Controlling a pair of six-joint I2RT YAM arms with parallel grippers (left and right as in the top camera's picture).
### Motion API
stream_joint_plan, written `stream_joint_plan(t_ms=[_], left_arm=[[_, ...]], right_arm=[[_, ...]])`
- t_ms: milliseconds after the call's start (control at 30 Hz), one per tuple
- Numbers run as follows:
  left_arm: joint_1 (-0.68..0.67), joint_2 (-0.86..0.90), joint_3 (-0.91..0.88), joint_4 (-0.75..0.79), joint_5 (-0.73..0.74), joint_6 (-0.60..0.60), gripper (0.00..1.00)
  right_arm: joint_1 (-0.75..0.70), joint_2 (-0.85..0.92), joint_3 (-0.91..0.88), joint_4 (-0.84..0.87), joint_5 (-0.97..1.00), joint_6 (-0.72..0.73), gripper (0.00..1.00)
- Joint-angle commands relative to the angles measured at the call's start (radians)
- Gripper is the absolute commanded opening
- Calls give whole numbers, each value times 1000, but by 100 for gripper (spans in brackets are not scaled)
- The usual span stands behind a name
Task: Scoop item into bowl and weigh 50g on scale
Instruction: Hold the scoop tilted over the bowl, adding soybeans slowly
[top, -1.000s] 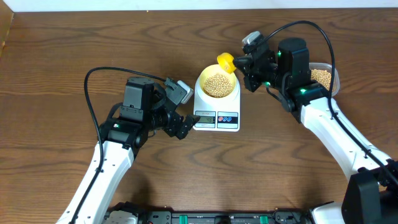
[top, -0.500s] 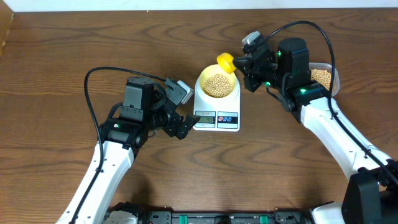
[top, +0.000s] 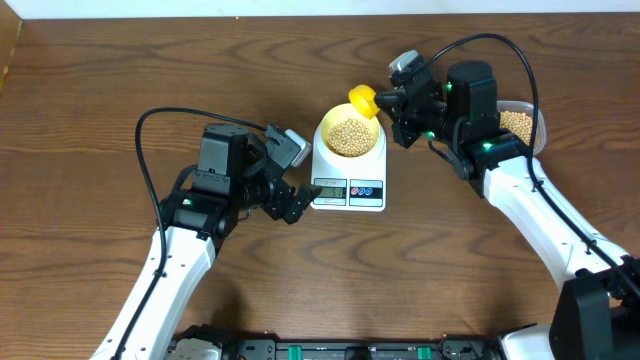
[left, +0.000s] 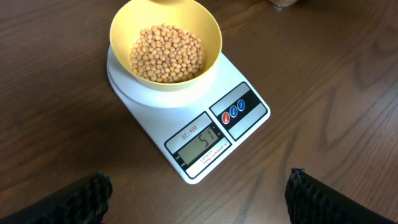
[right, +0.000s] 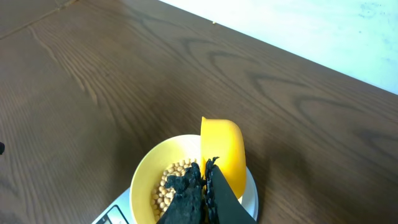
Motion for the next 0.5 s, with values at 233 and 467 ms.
stream_joint_plan(t_ms=[233, 467], left_arm=[[3, -9, -2, -2, -6, 2, 91], [3, -9, -2, -2, -6, 2, 91]], right_arm=[[3, 6, 5, 2, 16, -14, 1], [3, 6, 5, 2, 16, -14, 1]])
